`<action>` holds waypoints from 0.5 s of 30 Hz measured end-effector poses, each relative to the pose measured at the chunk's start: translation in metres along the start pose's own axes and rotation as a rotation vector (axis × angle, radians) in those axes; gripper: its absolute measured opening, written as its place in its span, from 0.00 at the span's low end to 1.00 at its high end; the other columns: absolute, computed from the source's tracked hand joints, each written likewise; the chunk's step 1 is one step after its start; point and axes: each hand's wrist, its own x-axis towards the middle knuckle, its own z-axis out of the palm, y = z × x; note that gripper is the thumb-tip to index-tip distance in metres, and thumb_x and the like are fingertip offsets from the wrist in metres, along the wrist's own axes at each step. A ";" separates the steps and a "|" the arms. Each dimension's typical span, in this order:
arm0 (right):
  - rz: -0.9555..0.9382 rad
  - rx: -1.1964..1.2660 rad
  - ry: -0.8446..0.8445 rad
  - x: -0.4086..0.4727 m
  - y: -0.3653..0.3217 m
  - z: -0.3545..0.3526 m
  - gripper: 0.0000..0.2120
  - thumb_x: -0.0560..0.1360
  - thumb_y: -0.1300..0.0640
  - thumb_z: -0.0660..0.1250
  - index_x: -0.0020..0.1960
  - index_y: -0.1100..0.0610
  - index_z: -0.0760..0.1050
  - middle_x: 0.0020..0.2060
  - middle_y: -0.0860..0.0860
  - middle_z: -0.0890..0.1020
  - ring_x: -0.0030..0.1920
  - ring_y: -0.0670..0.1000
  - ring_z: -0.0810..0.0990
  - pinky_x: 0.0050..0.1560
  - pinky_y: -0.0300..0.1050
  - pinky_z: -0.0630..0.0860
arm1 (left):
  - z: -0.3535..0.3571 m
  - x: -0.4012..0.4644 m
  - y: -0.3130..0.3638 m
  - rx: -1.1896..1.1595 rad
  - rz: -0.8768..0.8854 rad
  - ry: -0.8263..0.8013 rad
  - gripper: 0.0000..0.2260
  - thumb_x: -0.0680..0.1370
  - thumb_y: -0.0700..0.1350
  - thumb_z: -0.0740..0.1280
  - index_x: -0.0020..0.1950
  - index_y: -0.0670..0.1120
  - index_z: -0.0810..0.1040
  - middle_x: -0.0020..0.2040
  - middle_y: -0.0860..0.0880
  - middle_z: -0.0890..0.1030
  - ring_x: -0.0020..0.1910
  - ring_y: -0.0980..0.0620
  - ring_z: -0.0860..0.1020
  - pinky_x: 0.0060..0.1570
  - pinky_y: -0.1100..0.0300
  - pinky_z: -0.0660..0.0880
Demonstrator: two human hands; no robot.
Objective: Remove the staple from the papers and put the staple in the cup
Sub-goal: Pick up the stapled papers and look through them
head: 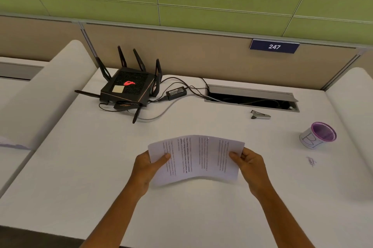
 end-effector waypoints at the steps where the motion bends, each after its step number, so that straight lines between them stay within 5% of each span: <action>1: -0.020 -0.008 0.003 0.000 -0.002 0.000 0.12 0.81 0.60 0.71 0.54 0.44 0.87 0.49 0.45 0.90 0.48 0.48 0.89 0.43 0.36 0.84 | 0.002 0.001 0.002 -0.001 0.009 0.010 0.14 0.70 0.52 0.81 0.53 0.52 0.87 0.48 0.52 0.91 0.47 0.48 0.89 0.45 0.54 0.86; 7: -0.120 -0.011 0.060 -0.003 -0.006 -0.002 0.13 0.81 0.59 0.72 0.54 0.40 0.86 0.49 0.42 0.89 0.50 0.42 0.87 0.48 0.31 0.81 | 0.009 -0.002 0.008 -0.036 0.094 0.039 0.09 0.72 0.49 0.81 0.50 0.53 0.88 0.47 0.54 0.90 0.45 0.53 0.89 0.42 0.62 0.86; 15: -0.005 -0.022 0.108 -0.014 0.025 0.004 0.12 0.79 0.60 0.73 0.51 0.43 0.85 0.46 0.38 0.89 0.49 0.41 0.88 0.43 0.29 0.81 | 0.020 -0.017 -0.016 0.028 0.019 0.038 0.05 0.75 0.45 0.80 0.49 0.53 0.88 0.45 0.56 0.90 0.47 0.51 0.88 0.40 0.65 0.83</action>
